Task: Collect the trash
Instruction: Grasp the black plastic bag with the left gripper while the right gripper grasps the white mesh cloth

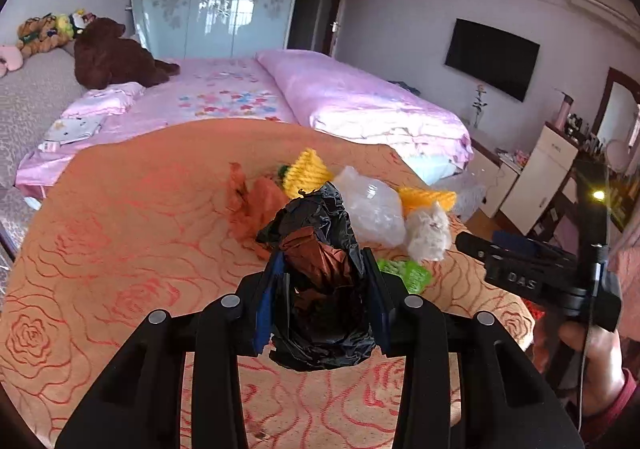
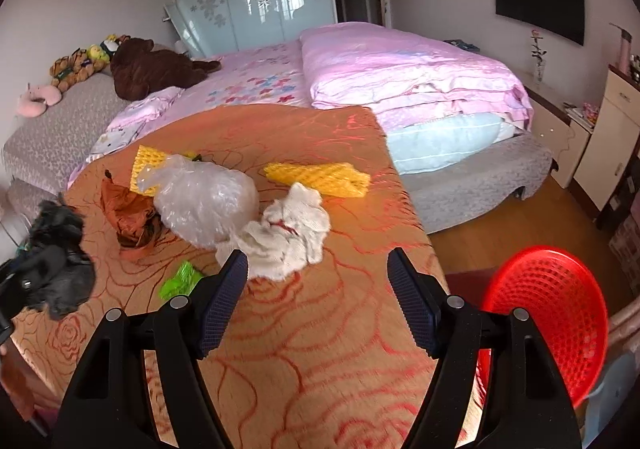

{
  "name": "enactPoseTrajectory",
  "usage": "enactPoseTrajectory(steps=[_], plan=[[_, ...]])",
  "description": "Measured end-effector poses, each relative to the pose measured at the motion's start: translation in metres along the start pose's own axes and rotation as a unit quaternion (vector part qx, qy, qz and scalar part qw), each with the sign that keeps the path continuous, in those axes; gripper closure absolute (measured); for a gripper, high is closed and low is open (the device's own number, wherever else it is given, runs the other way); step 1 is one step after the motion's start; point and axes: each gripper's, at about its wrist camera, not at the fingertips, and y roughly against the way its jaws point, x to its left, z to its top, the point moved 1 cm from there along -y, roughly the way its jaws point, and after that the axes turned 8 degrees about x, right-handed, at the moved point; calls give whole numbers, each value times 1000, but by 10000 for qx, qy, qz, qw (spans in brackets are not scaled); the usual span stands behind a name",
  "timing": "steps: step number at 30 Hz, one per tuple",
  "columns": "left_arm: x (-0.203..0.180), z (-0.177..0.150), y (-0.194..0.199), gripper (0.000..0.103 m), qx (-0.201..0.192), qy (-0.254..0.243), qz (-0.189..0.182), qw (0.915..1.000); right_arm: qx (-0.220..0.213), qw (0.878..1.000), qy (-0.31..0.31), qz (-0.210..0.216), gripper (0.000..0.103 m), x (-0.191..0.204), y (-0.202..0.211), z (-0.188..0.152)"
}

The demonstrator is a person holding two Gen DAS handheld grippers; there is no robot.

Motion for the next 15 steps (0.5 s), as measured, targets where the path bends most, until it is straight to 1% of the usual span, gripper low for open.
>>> enactPoseTrajectory(steps=[6, 8, 12, 14, 15], plan=[[13, 2, -2, 66, 31, 191, 35, 9998, 121, 9999, -4, 109, 33, 6, -22, 12], [15, 2, -2, 66, 25, 209, 45, 9998, 176, 9998, 1, 115, 33, 8, -29, 15], [15, 1, -2, 66, 31, 214, 44, 9998, 356, 9990, -52, 259, 33, 10, -42, 18], [15, 1, -2, 66, 31, 216, 44, 9998, 381, 9988, -38, 290, 36, 12, -46, 18], [15, 1, -2, 66, 30, 217, 46, 9997, 400, 9987, -7, 317, 41, 14, -47, 17]])
